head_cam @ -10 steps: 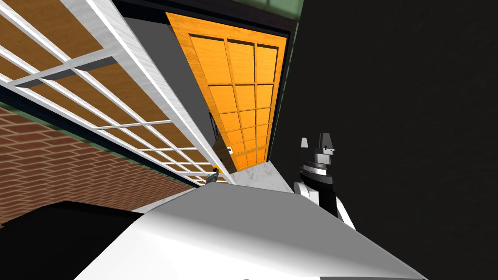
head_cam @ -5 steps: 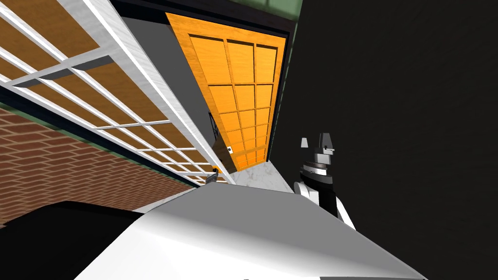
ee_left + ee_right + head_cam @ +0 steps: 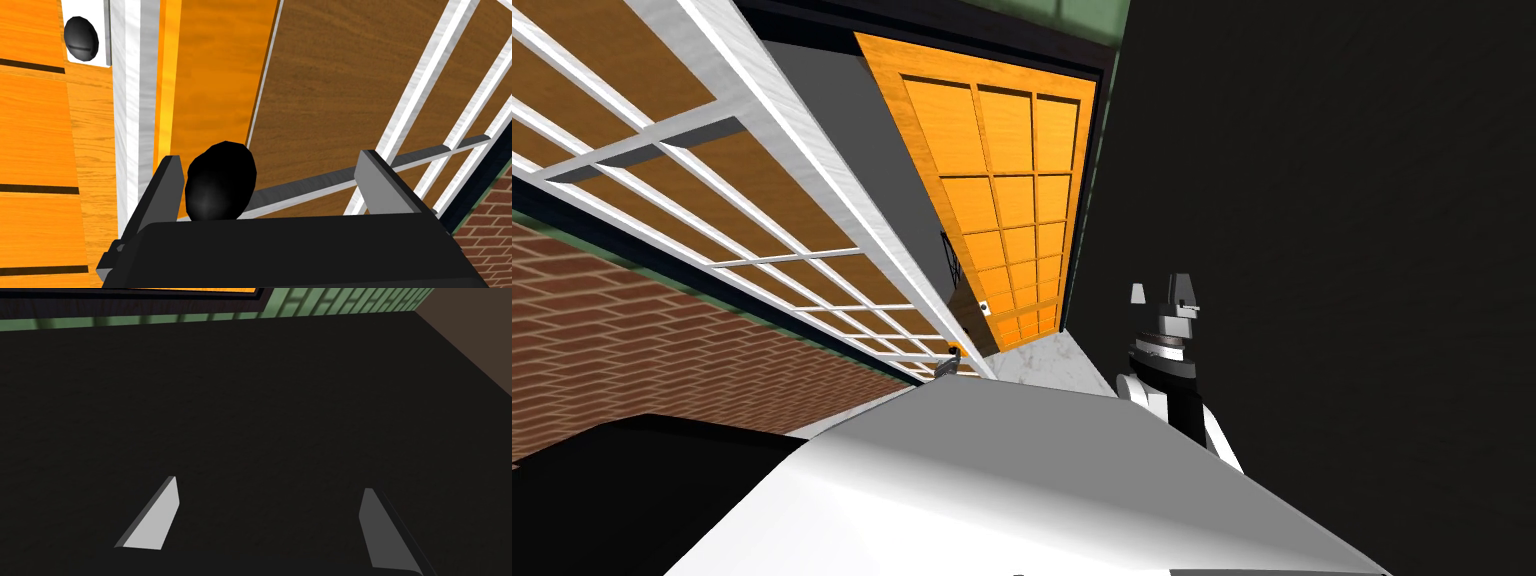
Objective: Pull the door open
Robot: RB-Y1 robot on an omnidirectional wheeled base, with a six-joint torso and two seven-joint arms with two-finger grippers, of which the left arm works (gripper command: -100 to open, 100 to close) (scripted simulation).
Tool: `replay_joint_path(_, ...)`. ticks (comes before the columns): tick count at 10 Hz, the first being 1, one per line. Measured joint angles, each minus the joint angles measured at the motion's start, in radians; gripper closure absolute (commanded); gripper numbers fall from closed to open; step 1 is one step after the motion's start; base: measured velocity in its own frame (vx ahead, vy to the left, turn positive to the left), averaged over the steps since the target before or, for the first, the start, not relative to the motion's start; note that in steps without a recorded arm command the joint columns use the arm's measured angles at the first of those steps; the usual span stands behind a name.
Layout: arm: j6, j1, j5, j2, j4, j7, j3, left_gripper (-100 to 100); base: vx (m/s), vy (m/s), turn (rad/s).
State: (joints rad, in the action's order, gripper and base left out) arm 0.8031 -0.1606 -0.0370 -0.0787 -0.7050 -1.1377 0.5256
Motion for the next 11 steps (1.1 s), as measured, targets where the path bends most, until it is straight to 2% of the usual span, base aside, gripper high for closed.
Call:
replay_joint_path(1, -0.001, -0.002, 0.000, 0.006, -0.005, -0.004, 0.001, 100, -0.004, -0.009, 0.002)
replay_joint_path(2, -0.007, 0.003, 0.001, 0.002, 0.000, -0.004, 0.001, 100, -0.004, -0.011, -0.003)
replay_joint_path(3, 0.018, 0.027, 0.004, -0.012, 0.052, -0.006, 0.007, 100, 0.008, -0.005, -0.017)
replay_joint_path(4, 0.008, 0.007, 0.002, -0.003, 0.017, -0.005, 0.005, 100, 0.011, 0.001, 0.017)
replay_joint_path(5, 0.014, 0.010, 0.003, -0.002, 0.025, -0.005, 0.006, 100, -0.007, 0.009, -0.002)
replay_joint_path(6, -0.012, -0.015, -0.001, 0.011, -0.030, -0.003, 0.000, 100, 0.000, 0.000, 0.000)
replay_joint_path(7, -0.028, -0.016, -0.001, 0.012, -0.040, -0.002, -0.002, 100, -0.021, -0.041, -0.077)
replay_joint_path(11, -0.014, -0.008, 0.006, 0.018, -0.057, 0.071, -0.028, 100, -0.026, 0.007, -0.040)
